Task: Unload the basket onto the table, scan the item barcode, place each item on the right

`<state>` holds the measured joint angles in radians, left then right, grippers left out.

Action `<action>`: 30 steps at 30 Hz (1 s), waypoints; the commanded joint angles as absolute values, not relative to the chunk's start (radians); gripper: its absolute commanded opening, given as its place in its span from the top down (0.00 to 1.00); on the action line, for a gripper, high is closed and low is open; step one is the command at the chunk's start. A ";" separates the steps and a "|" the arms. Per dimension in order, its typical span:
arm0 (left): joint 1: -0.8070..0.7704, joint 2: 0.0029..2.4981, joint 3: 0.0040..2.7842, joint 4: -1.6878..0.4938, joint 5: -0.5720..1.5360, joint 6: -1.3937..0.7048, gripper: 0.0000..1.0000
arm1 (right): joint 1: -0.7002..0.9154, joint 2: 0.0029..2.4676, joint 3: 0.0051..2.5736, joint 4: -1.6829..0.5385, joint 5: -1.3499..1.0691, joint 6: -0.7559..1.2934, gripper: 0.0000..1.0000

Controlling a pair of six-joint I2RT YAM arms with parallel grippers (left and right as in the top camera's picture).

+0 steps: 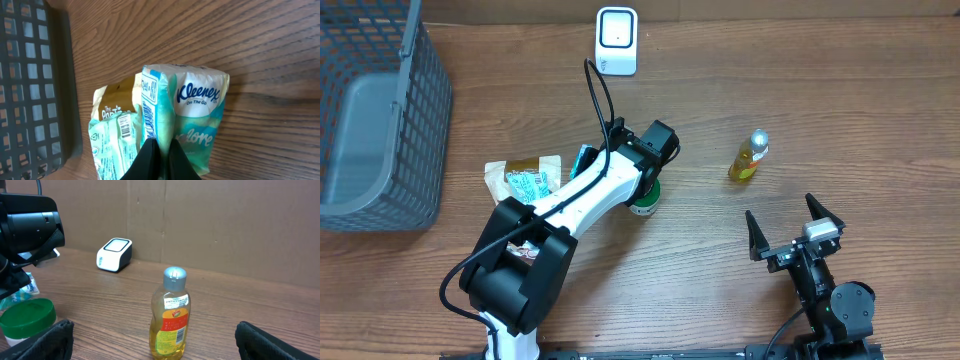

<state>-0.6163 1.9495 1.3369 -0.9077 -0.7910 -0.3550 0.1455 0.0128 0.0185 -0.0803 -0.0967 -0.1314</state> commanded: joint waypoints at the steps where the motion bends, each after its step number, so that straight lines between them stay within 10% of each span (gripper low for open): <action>1: -0.605 1.959 1.340 -0.904 -0.826 -0.340 0.96 | 0.142 0.003 0.008 -0.076 -0.091 -0.129 0.00; 30: -0.563 1.959 1.278 -0.863 -0.823 -0.355 0.95 | 0.142 0.003 0.008 -0.076 -0.091 -0.129 0.00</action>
